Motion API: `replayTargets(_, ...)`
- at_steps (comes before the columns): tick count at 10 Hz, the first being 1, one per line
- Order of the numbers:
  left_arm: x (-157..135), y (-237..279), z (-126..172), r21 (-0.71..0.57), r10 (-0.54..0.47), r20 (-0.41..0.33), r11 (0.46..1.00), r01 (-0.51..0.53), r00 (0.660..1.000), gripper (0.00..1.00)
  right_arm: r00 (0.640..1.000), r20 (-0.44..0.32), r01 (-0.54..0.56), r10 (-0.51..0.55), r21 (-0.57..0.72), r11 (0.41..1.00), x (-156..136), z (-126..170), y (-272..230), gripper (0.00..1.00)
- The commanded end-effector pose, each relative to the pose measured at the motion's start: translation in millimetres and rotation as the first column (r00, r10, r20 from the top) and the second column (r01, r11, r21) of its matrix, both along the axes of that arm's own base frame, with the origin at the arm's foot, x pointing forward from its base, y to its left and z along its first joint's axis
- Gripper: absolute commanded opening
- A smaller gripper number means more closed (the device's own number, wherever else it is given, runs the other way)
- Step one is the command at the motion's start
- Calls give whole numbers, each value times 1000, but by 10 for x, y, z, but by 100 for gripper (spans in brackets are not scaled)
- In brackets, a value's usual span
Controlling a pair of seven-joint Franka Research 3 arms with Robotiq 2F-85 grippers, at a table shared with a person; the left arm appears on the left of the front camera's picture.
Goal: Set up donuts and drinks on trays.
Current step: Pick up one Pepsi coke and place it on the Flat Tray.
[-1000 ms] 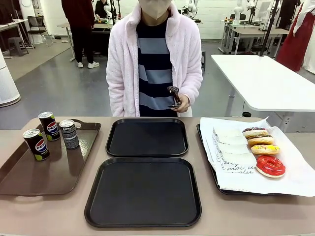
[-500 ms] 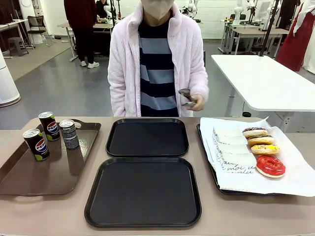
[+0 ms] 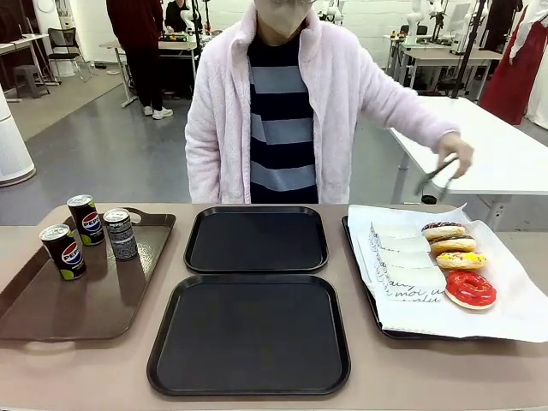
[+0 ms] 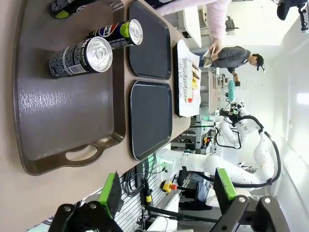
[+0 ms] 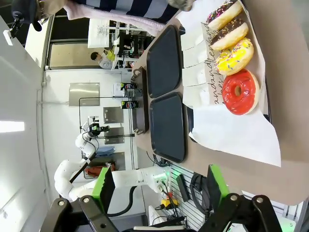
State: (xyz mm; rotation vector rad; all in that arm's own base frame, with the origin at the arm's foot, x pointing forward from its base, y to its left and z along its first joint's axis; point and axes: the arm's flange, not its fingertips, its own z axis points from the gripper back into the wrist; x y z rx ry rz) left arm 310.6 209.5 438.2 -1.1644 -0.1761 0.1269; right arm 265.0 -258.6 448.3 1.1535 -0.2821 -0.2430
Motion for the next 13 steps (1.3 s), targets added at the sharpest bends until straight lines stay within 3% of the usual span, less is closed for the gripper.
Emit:
replayTargets(1, 0, 0, 0, 0, 0, 0, 1000, 0, 1000, 100, 1000, -4, 7, -7, 22, 1000, 7, 3, -1, 100)
replayTargets(3, 282, -123, 336, 96, -9, -22, 995, 11, 1000, 100, 1000, -4, 7, -7, 22, 1000, 7, 3, -1, 100)
replayTargets(4, 278, -232, 642, 224, -42, -43, 973, 50, 998, 100, 1000, -4, 7, -7, 22, 1000, 7, 3, -1, 100)
replayTargets(5, 192, -375, 928, 385, -70, -102, 917, 105, 992, 100, 1000, -4, 7, -7, 22, 1000, 7, 3, -1, 100)
replayTargets(6, 397, -624, 1214, 526, -87, -191, 832, 177, 978, 100, 1000, -4, 7, -7, 22, 1000, 7, 3, -1, 100)
replayTargets(7, 416, -814, 1258, 633, -90, -277, 732, 252, 957, 100, 1000, -4, 7, -7, 22, 1000, 7, 3, -1, 100)
replayTargets(8, 431, -977, 1199, 756, -16, -307, 604, 254, 952, 100, 1000, -4, 7, -7, 22, 1000, 7, 3, -1, 100)
replayTargets(9, 670, -1197, 1139, 819, 26, -296, 522, 239, 955, 100, 1000, -4, 7, -7, 22, 1000, 7, 3, -1, 100)
replayTargets(12, 1081, -1637, 683, 878, 91, -276, 429, 213, 957, 100, 1000, -4, 7, -7, 22, 1000, 7, 3, -1, 100)
replayTargets(13, 1143, -1719, 516, 867, 102, -268, 460, 194, 958, 100, 1000, -4, 7, -7, 22, 1000, 7, 3, -1, 100)
